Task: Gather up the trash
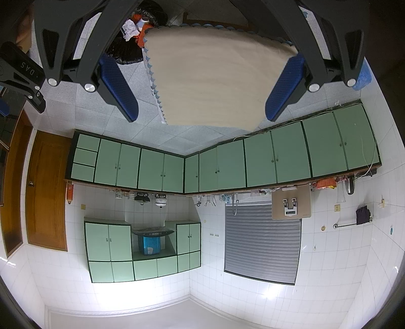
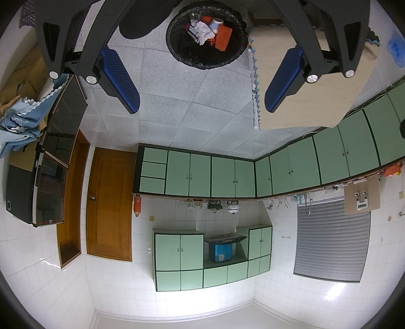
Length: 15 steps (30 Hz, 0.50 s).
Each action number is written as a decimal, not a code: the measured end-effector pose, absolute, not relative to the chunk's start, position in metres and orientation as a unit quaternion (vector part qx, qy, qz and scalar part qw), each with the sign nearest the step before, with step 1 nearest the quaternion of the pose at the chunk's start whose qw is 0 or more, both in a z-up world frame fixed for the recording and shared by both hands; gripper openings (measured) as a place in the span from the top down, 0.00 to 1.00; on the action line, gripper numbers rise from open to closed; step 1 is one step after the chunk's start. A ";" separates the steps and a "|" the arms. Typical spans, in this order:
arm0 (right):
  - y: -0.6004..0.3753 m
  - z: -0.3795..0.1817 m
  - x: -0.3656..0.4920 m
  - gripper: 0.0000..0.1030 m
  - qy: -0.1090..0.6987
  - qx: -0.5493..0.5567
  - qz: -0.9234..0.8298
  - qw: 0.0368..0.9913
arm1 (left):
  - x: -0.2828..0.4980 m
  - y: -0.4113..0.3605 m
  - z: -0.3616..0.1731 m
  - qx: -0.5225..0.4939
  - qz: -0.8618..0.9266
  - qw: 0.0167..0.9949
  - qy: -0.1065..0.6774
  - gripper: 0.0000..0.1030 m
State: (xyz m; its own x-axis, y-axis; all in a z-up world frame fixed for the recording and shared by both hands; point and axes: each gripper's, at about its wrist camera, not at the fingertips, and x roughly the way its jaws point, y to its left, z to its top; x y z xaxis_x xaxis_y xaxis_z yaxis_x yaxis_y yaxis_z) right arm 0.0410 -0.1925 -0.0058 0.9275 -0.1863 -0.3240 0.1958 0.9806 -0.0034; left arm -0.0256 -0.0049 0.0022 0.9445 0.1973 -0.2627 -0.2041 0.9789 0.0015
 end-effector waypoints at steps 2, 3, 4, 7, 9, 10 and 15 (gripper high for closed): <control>-0.193 -0.006 0.042 0.06 0.165 0.014 -0.098 0.981 | -0.025 -0.005 0.002 -0.013 0.102 0.986 0.133 0.06; -0.192 -0.006 0.041 0.06 0.166 0.013 -0.099 0.981 | -0.025 -0.005 0.002 -0.014 0.101 0.986 0.133 0.06; -0.192 -0.006 0.041 0.06 0.166 0.013 -0.099 0.981 | -0.025 -0.005 0.002 -0.014 0.101 0.986 0.134 0.06; -0.193 -0.005 0.041 0.06 0.165 0.012 -0.101 0.981 | -0.024 -0.006 0.002 -0.014 0.101 0.985 0.136 0.06; -0.195 -0.004 0.041 0.06 0.165 0.012 -0.102 0.981 | -0.022 -0.006 0.001 -0.014 0.099 0.985 0.139 0.06; -0.195 -0.004 0.041 0.06 0.166 0.013 -0.102 0.981 | -0.022 -0.006 0.001 -0.014 0.099 0.985 0.139 0.06; -0.195 -0.005 0.043 0.06 0.167 0.012 -0.104 0.980 | -0.021 -0.005 0.000 -0.013 0.097 0.985 0.142 0.06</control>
